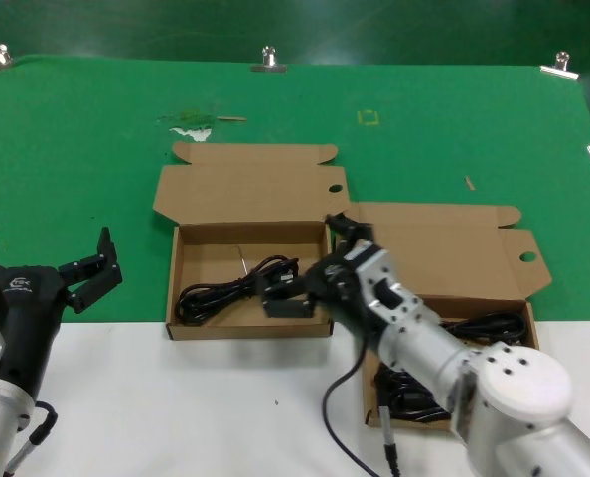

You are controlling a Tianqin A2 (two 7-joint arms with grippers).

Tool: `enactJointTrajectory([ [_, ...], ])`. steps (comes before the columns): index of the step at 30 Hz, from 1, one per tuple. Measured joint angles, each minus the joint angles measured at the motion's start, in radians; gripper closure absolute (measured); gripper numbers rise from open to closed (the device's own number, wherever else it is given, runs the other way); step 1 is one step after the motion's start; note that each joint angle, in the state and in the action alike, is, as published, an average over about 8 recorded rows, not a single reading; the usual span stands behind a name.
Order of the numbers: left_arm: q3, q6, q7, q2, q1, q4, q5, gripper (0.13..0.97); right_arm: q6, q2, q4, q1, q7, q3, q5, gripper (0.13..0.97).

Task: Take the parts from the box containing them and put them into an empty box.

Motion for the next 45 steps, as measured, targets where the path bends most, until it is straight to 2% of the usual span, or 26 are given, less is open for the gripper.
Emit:
enactJointTrajectory([
  [7,0.000,0.000,0.000,0.000,0.000,0.000,0.000,0.132,0.053,0.028,0.129,-0.104,0.067,0.108,-0.035,0.129],
  [27,0.000,0.000,0.000,0.000,0.000,0.000,0.000,0.132,0.199,0.106,0.484,-0.393,0.250,0.407,-0.131,0.129],
  [45,0.000,0.000,0.000,0.000,0.000,0.000,0.000,0.132,0.213,0.113,0.518,-0.422,0.268,0.436,-0.140,0.129],
])
